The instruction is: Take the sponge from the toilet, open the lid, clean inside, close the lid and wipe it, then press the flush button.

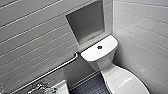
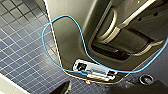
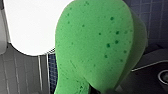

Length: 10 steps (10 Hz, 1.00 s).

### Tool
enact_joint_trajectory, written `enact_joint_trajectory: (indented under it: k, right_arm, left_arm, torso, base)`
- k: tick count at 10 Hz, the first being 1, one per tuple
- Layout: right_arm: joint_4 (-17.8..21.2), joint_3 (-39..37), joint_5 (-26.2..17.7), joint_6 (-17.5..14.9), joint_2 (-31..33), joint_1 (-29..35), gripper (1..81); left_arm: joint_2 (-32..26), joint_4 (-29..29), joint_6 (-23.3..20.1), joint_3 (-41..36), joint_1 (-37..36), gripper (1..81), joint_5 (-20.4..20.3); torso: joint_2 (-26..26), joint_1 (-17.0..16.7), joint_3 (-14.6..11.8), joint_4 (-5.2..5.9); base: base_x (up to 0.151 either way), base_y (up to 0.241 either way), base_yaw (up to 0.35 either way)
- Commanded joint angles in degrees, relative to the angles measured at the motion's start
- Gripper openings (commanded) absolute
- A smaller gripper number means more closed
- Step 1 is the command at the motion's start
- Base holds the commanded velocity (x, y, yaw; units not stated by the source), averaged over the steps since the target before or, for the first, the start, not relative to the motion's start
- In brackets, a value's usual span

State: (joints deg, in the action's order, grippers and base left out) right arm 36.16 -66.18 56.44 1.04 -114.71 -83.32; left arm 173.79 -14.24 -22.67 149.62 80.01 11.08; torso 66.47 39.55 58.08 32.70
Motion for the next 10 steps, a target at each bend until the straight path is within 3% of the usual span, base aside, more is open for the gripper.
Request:
enact_joint_trajectory:
  k: [1,2,4,6,8,10]
  right_arm:
    - [4.07,13.36,0.16,-15.79,1.65,9.84,1.0]
    - [9.51,13.99,-0.28,-18.42,1.92,16.61,1.0]
    - [25.81,13.47,-2.57,-27.27,0.44,31.26,1.0]
    - [38.07,9.26,-2.91,-34.6,-2.82,41.83,1.0]
    - [44.49,1.38,-6.56,-35.75,-4.31,49.3,1.0]
    - [50.23,-10.67,-17.65,-36.63,-6.25,54.52,1.0]
  left_arm:
    - [-1.51,0.44,-0.35,0.5,0.81,81.1,5.44]
    - [-1.51,0.44,-0.35,0.5,0.73,81.1,5.44]
    - [-1.59,0.44,-0.35,0.59,0.64,81.1,5.53]
    - [-1.69,0.35,-0.35,0.59,0.72,81.1,5.44]
    - [-1.86,0.35,-0.35,0.59,0.64,81.1,5.53]
    - [-2.13,0.26,-0.26,0.59,0.64,81.1,5.53]
  torso:
    - [0.0,0.0,0.0,0.0]
    - [0.0,0.0,0.0,0.0]
    - [0.0,0.0,0.0,0.0]
    - [0.0,0.0,0.0,0.0]
    - [0.0,0.0,0.0,0.0]
    - [0.0,0.0,0.0,0.0]
  base:
    - [0.0,0.0,0.0]
    - [0.0,0.0,0.0]
    - [0.0,0.0,0.0]
    - [0.0,0.0,0.0]
    - [0.0,0.0,0.0]
    - [0.0,0.0,0.0]
